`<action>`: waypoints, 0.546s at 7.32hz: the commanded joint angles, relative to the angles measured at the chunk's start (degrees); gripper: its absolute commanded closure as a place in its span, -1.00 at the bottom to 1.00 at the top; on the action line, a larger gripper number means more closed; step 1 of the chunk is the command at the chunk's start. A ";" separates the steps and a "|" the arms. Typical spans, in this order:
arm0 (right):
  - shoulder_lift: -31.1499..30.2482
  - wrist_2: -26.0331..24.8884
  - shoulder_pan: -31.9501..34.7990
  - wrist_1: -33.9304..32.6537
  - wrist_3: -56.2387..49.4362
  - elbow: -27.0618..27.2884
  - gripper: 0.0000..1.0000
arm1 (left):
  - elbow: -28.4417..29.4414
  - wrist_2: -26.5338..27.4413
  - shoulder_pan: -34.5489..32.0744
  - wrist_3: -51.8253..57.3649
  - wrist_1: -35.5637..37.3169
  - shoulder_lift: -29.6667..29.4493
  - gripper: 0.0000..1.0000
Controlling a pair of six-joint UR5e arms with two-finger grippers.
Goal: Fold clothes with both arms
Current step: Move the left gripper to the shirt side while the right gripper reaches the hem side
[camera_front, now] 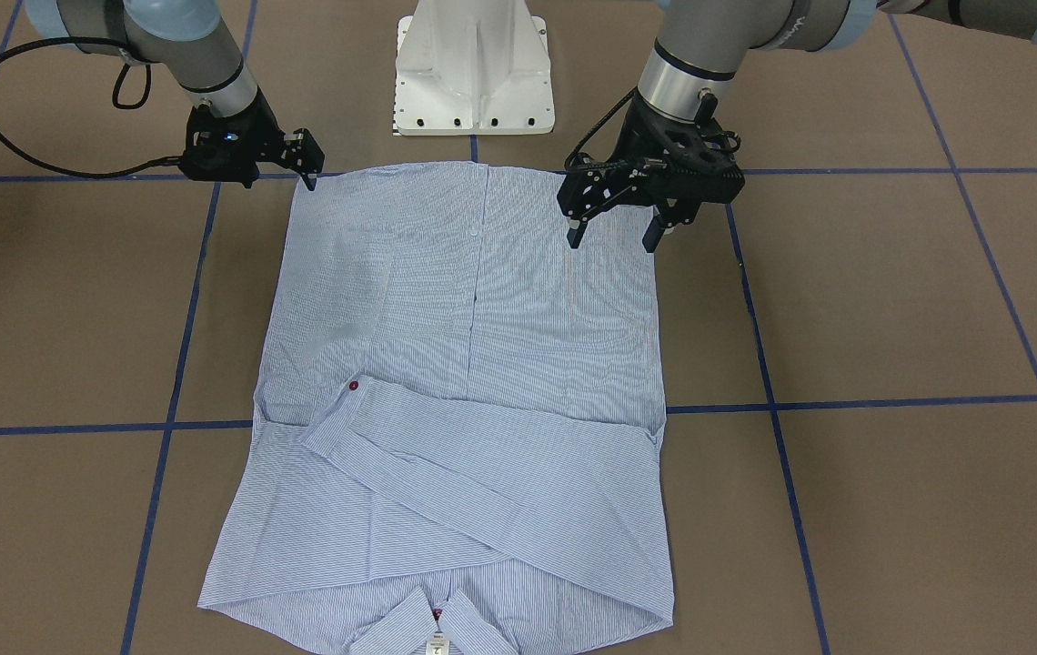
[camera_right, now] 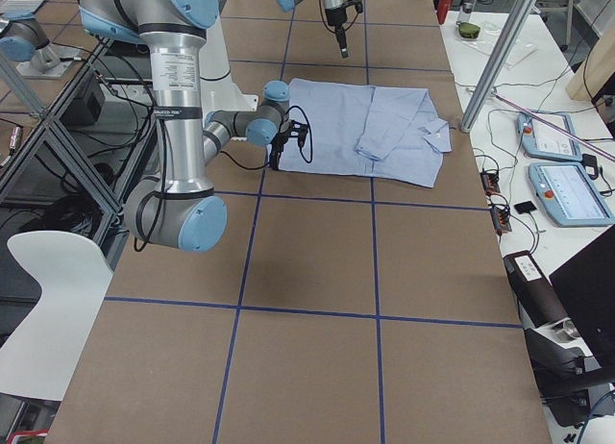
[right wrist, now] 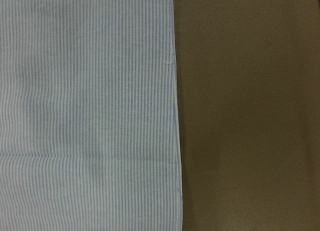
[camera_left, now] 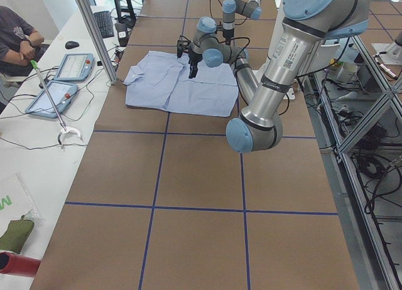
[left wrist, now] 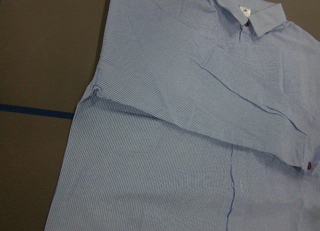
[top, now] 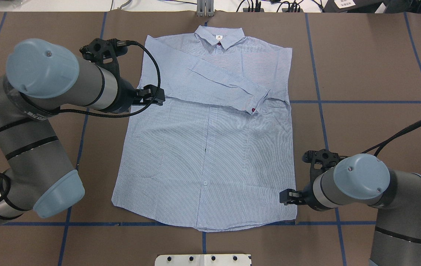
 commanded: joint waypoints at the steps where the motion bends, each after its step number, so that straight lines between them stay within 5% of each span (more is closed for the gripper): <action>1: 0.28 -0.01 -0.87 0.08 -0.04 -1.33 -0.93 | -0.01 0.13 0.11 -0.13 -0.07 -0.08 -0.99; 2: 1.07 0.08 -1.30 -0.01 0.05 -1.85 -0.69 | -0.01 0.22 0.20 -0.13 -0.07 -0.08 -0.99; 4: 1.86 0.16 -2.27 -0.01 -0.04 -3.52 -0.71 | 0.08 0.31 0.20 -0.04 -0.07 -0.08 -0.99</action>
